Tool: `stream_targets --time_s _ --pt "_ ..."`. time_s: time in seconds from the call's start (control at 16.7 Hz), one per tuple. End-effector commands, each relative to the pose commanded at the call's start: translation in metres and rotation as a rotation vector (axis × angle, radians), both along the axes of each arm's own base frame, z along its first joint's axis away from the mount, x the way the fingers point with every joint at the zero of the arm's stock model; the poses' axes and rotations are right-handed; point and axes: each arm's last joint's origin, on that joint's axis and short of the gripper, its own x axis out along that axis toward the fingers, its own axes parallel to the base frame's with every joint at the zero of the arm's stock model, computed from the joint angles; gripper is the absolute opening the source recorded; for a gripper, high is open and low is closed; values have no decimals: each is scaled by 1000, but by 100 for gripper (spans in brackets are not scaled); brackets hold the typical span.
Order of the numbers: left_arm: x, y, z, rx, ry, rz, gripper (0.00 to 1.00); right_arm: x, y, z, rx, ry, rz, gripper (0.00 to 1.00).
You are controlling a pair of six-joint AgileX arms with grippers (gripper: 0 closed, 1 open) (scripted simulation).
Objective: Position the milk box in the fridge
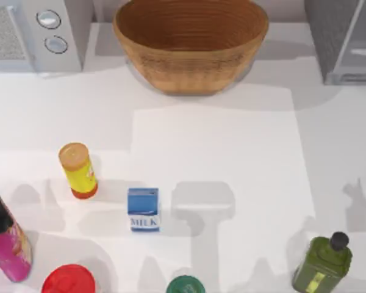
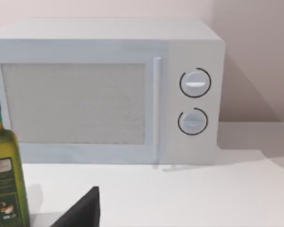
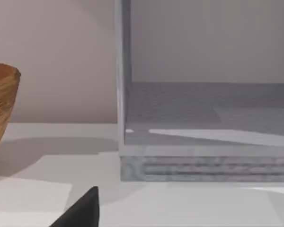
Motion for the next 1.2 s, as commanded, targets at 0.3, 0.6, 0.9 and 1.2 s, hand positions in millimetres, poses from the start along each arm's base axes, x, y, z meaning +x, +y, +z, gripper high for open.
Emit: stream_targets --time_s 0.3,0.6,0.9,1.2 --pt "0 0 0 0 0 0 100 1 3 14 11 7 -14 100" --pt "0 0 0 0 0 0 100 17 21 71 98 57 -98 100" --pt "0 0 0 0 0 0 100 73 86 119 169 146 -214 100" --pt "0 0 0 0 0 0 100 113 216 97 148 201 -236 100"
